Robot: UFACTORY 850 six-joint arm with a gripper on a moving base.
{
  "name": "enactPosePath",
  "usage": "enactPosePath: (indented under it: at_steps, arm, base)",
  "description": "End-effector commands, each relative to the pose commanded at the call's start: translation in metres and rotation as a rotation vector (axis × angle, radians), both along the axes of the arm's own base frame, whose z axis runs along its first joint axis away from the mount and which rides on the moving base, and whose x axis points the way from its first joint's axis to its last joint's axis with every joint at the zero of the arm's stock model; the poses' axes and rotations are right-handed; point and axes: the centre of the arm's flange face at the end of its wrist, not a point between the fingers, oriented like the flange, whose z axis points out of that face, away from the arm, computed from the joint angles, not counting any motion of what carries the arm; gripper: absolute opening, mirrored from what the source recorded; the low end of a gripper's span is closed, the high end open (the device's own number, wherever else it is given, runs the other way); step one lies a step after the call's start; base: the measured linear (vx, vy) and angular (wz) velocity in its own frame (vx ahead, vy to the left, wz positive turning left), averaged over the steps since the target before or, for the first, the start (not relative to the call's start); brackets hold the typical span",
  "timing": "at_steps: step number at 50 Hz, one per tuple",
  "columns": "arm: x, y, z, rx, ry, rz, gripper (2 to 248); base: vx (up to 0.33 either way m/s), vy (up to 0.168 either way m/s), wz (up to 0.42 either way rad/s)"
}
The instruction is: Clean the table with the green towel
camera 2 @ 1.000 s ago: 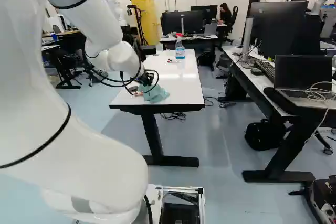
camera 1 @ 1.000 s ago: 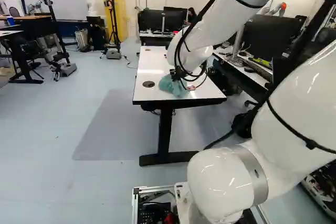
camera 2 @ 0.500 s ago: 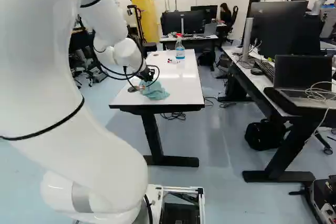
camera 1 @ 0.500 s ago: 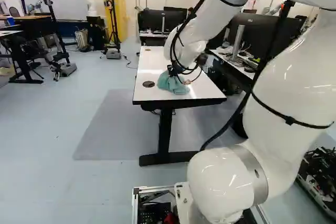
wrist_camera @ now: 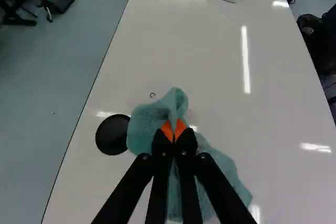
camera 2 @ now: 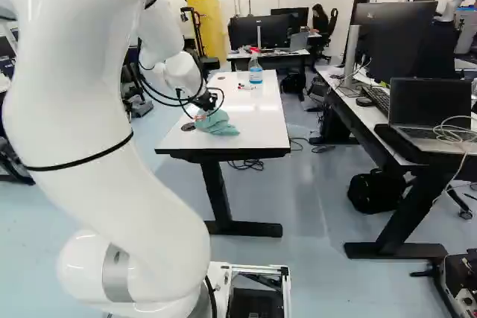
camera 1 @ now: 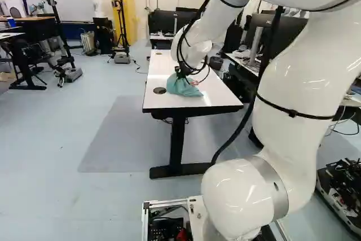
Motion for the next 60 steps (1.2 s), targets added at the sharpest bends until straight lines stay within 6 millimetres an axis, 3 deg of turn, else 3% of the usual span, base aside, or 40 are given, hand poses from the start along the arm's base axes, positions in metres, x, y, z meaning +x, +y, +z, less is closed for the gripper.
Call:
enactPosePath:
  at_steps: [34, 60]
  arm:
    - [0.065, 0.032, -0.003, 0.004, -0.026, 0.042, 24]
    - [0.068, 0.038, -0.009, 0.002, -0.018, 0.051, 24]
  base:
    - [0.0, 0.0, 0.0]
    - [0.0, 0.0, 0.0]
